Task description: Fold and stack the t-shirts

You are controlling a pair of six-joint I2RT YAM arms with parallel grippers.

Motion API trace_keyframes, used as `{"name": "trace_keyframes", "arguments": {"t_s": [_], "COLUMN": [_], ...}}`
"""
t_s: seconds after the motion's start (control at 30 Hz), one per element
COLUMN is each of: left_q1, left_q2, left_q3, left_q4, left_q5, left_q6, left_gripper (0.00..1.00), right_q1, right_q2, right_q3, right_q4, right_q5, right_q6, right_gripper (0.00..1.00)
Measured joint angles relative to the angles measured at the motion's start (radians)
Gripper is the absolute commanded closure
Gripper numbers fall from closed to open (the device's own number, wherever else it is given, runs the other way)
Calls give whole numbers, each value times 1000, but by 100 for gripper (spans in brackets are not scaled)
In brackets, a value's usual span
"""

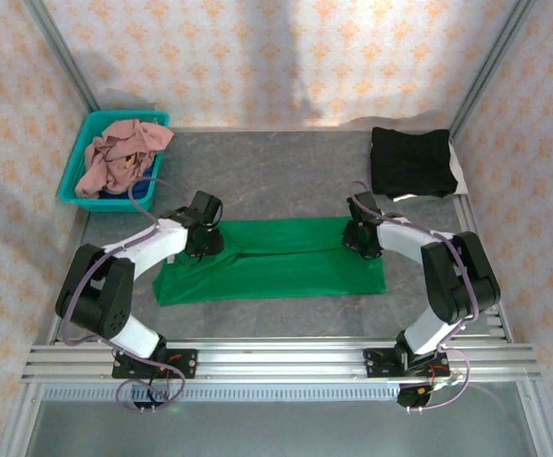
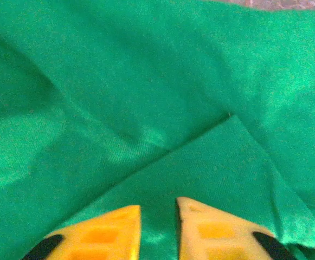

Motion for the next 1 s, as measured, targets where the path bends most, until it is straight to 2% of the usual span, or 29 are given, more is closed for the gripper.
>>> {"name": "trace_keyframes", "arguments": {"t_s": [0.1,0.17,0.2,0.37,0.63,0.67,0.7,0.73,0.83,1.0], "left_q1": [0,0,0,-13,-100,-105,-109,-110,-103,-83], "left_q2": [55,68,68,22,-211,-227,-242,-247,-203,14], "left_q3": [21,16,14,-2,-42,-53,-65,-72,-55,74], "left_q4": [18,20,21,13,-31,-34,-40,-51,-76,-74], "left_q5": [-6,6,8,-12,-71,-73,-79,-93,-124,-125], "left_q6": [-4,-10,-15,-19,-44,-45,-49,-52,-60,-56], "left_gripper": [83,98,100,100,100,94,70,58,52,52], "right_q1": [0,-2,-4,-5,-11,-13,-13,-14,-17,-18], "right_q2": [0,0,0,-1,-5,-6,-7,-8,-8,-7], "right_q3": [-2,-6,-7,-7,-10,-11,-11,-12,-12,-15], "right_q4": [6,13,16,18,18,19,20,20,21,27], "right_q5": [-2,-3,-4,-6,-11,-13,-14,-17,-23,-29], "right_q6": [0,0,0,-6,-11,-11,-11,-11,-11,-11], "right_gripper": [72,72,72,73,73,73,73,73,73,73]}}
